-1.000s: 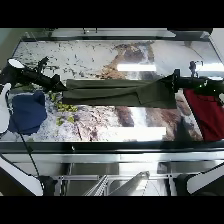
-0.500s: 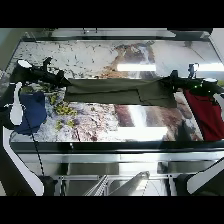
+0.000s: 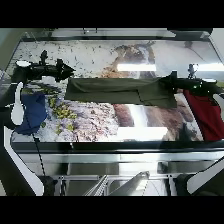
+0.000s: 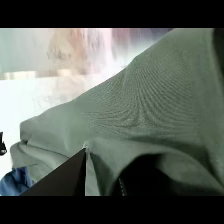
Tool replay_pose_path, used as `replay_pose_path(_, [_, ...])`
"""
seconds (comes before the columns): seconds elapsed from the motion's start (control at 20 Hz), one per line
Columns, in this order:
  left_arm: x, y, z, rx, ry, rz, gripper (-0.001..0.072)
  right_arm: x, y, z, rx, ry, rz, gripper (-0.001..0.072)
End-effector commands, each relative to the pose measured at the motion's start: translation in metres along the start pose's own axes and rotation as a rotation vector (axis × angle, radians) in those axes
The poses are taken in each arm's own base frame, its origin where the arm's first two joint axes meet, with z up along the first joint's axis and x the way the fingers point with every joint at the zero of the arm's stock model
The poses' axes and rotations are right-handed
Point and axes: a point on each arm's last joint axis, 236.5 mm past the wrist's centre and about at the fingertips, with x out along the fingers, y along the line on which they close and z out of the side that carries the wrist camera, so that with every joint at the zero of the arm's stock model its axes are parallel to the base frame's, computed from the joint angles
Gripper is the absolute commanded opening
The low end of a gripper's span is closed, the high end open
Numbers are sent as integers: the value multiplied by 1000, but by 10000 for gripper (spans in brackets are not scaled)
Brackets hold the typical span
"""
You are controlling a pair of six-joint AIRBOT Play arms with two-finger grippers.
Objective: Fold the shirts.
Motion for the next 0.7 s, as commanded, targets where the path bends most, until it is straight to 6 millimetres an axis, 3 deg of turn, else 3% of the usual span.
replay_pose_path(0.0, [-13,0,22,37,-88,33,234,-9,3,0,-19,12,19,203])
replay_pose_path(0.1, [-36,0,32,90,-123,80,234,-20,5,5,-20,3,29,212])
replay_pose_path(0.2, [-58,-19,36,157,-140,77,232,-37,5,13,-49,-10,36,374])
replay_pose_path(0.35, [-84,-55,28,284,-128,69,222,-66,-11,17,-111,30,-30,373])
replay_pose_path(0.4, [-91,-61,25,313,-126,94,220,-75,-19,15,-147,60,-72,436])
replay_pose_path(0.45, [-95,-66,20,349,-112,125,68,-81,-27,15,-171,82,-118,636])
replay_pose_path(0.5, [-96,-70,12,396,-88,150,-3,-84,-34,14,-173,96,-153,703])
replay_pose_path(0.65, [-84,-85,-16,473,0,194,-3,-77,-40,7,-194,125,-185,703])
